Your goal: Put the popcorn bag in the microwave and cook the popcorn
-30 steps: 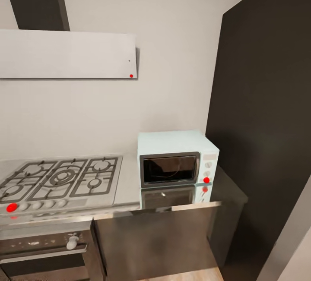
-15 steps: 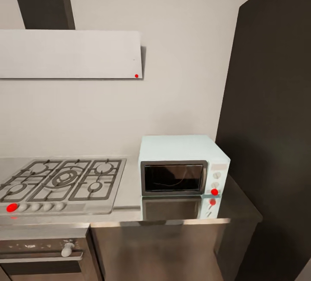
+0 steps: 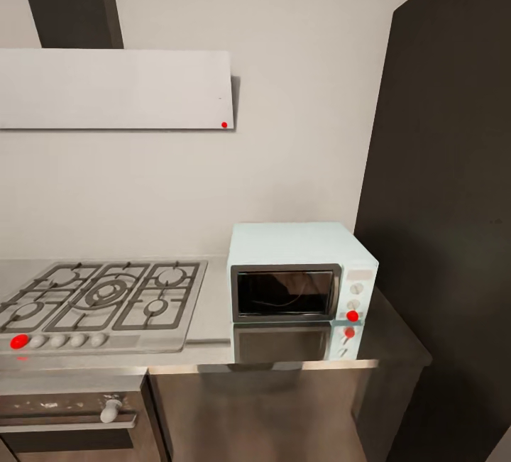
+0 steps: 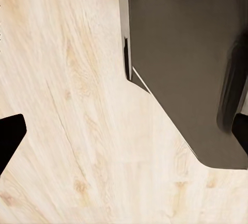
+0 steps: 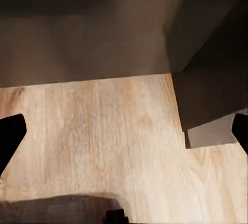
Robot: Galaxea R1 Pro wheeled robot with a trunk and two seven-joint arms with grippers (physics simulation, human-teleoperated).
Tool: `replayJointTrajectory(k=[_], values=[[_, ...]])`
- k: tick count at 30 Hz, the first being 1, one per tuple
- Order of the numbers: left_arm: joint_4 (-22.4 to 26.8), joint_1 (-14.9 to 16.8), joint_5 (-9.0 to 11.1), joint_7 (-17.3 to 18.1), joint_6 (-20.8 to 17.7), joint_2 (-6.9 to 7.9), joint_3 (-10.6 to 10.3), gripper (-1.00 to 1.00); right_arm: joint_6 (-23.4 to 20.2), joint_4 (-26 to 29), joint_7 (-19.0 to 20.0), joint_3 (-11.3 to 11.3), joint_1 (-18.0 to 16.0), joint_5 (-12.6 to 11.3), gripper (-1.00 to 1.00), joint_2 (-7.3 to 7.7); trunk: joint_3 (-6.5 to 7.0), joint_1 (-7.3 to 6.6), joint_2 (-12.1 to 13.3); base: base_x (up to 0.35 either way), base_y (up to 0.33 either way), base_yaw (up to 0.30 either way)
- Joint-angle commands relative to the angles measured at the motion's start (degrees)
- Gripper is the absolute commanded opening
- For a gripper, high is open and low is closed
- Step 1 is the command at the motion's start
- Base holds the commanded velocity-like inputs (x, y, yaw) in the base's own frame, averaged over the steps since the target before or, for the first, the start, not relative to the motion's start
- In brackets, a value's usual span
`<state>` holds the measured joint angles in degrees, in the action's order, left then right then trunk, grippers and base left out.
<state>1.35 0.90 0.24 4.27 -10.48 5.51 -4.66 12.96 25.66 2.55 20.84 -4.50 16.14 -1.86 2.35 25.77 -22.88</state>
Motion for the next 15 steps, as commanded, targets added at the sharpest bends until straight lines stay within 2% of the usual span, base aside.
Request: replayJointTrajectory(k=[1,3,7,9,11,15], values=[[0.14,-0.02,0.02,0.21,-0.26,0.03,-0.43,1.00,0.23,1.59,0.29,0.41,0.01,0.47,1.00,-0.14,-0.04,0.02,-0.04,0.000,0.000,0.000],[0.14,-0.02,0.02,0.21,-0.15,0.03,-0.43,1.00,0.25,5.53,0.38,-0.88,0.01,0.47,1.00,-0.26,-0.04,0.02,-0.04,0.000,0.000,0.000],[0.14,-0.02,0.02,0.21,-0.08,0.03,-0.43,1.00,0.26,11.80,0.37,-7.89,0.01,0.47,1.00,-0.33,-0.04,0.02,-0.04,0.000,0.000,0.000],[0.14,-0.02,0.01,0.21,-0.08,-0.01,-0.43,1.00,0.26,15.00,0.35,-10.43,0.01,0.43,1.00,-0.33,-0.04,0.02,-0.04,0.000,0.000,0.000],[0.14,-0.02,0.02,0.21,-0.07,-0.28,-0.43,1.00,0.19,18.66,0.32,-11.62,0.01,0.40,1.00,-0.37,-0.04,0.02,-0.04,0.000,0.000,0.000],[0.14,-0.02,0.02,0.21,-0.07,-0.63,-0.43,1.00,0.09,26.18,0.27,-12.61,0.01,0.33,1.00,-0.50,-0.04,0.02,-0.04,0.000,0.000,0.000]])
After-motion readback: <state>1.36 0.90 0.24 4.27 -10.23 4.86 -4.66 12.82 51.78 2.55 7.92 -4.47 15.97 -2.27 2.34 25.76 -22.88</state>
